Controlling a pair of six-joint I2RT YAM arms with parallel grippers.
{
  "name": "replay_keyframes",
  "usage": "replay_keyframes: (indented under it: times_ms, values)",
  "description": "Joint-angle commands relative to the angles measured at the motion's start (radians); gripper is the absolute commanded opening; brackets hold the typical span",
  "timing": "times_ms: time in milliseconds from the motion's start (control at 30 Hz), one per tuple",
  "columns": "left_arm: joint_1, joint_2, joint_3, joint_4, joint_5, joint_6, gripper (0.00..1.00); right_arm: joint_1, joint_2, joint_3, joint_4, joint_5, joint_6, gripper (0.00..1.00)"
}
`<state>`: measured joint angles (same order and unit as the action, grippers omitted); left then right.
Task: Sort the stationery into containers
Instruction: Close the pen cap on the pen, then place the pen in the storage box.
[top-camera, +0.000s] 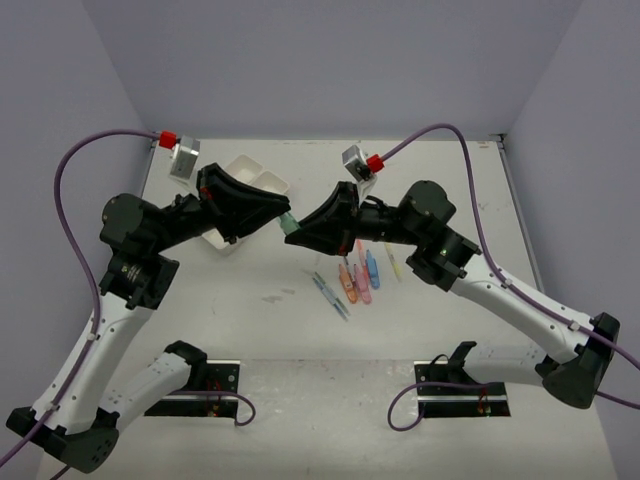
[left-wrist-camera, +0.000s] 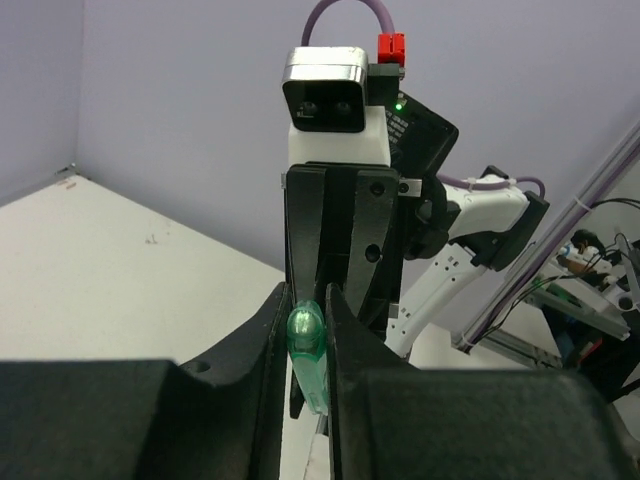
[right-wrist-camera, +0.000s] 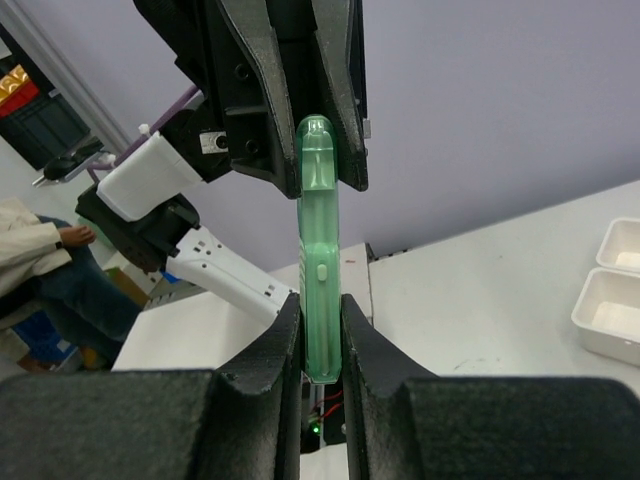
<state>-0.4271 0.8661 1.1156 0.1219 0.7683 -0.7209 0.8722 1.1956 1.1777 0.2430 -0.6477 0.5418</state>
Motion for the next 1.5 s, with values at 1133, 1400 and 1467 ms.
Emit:
replay_keyframes:
  times_ms: [1133, 1400, 1467]
  values:
    - [-0.009, 0.395, 0.343, -0.6, -0.95, 0.534, 0.0, -0.24, -0.263, -0.226, -0.388, 0.464, -0.108, 0.99]
    - [0.165, 0.705, 0.408, -0.305, -1.039, 1.034, 0.0, -0.24, -0.437, -0.289, -0.477, 0.476, -0.18, 0.99]
    - [0.214, 0.76, 0.391, -0.211, -1.005, 1.094, 0.0, -0.24, -0.47, -0.306, -0.487, 0.438, -0.183, 0.99]
